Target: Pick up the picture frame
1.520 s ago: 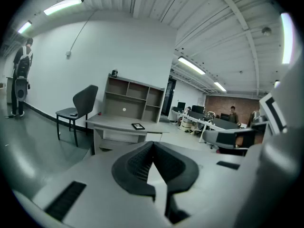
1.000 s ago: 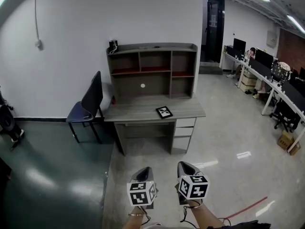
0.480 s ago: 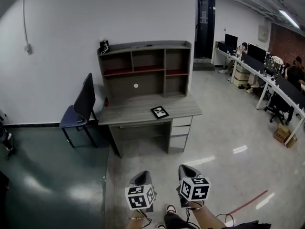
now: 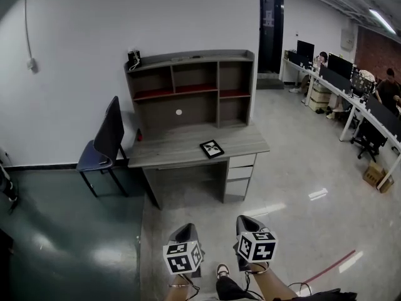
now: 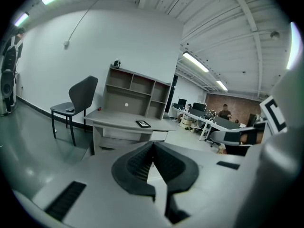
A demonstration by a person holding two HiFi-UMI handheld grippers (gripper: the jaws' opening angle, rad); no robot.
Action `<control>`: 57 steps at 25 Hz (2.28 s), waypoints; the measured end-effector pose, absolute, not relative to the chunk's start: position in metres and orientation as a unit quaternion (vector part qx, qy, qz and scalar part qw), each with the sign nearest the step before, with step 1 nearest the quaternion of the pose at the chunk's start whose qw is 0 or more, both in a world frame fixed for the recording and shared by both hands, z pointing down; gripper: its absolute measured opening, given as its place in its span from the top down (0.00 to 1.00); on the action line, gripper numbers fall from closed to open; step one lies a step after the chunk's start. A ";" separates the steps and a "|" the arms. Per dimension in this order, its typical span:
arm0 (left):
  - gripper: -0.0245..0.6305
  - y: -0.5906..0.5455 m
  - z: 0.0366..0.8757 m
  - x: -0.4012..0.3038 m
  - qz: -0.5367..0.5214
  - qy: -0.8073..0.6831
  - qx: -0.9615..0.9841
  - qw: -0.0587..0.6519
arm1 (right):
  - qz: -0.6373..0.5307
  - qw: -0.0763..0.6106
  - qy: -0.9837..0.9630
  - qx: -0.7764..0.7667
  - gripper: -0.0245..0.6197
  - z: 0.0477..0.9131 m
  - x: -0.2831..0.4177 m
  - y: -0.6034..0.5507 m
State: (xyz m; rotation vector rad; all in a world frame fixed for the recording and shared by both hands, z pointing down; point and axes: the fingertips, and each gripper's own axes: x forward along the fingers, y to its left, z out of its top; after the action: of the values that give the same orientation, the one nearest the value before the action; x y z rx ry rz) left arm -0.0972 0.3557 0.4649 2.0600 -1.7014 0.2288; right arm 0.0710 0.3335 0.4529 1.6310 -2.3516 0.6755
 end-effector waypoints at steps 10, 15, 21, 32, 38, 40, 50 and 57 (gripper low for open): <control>0.94 0.271 0.466 -0.098 0.065 -0.617 0.747 0.237 | 0.227 0.115 -0.794 0.552 0.91 0.453 0.073 0.253; 0.94 0.232 0.463 -0.103 0.062 -0.624 0.742 0.237 | 0.218 0.122 -0.799 0.547 0.91 0.450 0.070 0.206; 0.94 0.188 0.465 -0.110 0.068 -0.639 0.728 0.237 | 0.220 0.128 -0.805 0.536 0.91 0.456 0.067 0.156; 0.94 0.109 0.455 -0.090 0.098 -0.643 0.730 0.210 | 0.242 0.103 -0.805 0.532 0.91 0.459 0.089 0.073; 0.94 0.083 0.457 -0.087 0.114 -0.646 0.727 0.203 | 0.252 0.089 -0.803 0.533 0.91 0.461 0.095 0.043; 0.94 0.078 0.458 -0.088 0.118 -0.647 0.725 0.202 | 0.252 0.087 -0.803 0.533 0.91 0.460 0.095 0.036; 0.94 0.062 0.472 -0.092 0.125 -0.651 0.718 0.212 | 0.269 0.103 -0.798 0.529 0.91 0.477 0.093 0.022; 0.94 0.042 0.480 -0.083 0.124 -0.645 0.722 0.218 | 0.266 0.104 -0.791 0.541 0.91 0.478 0.107 0.004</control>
State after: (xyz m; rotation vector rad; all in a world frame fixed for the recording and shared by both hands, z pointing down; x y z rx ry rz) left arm -0.0829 0.0416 0.4797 1.9998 -1.7850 0.3439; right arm 0.1072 0.0036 0.4778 1.5963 -2.3334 0.7838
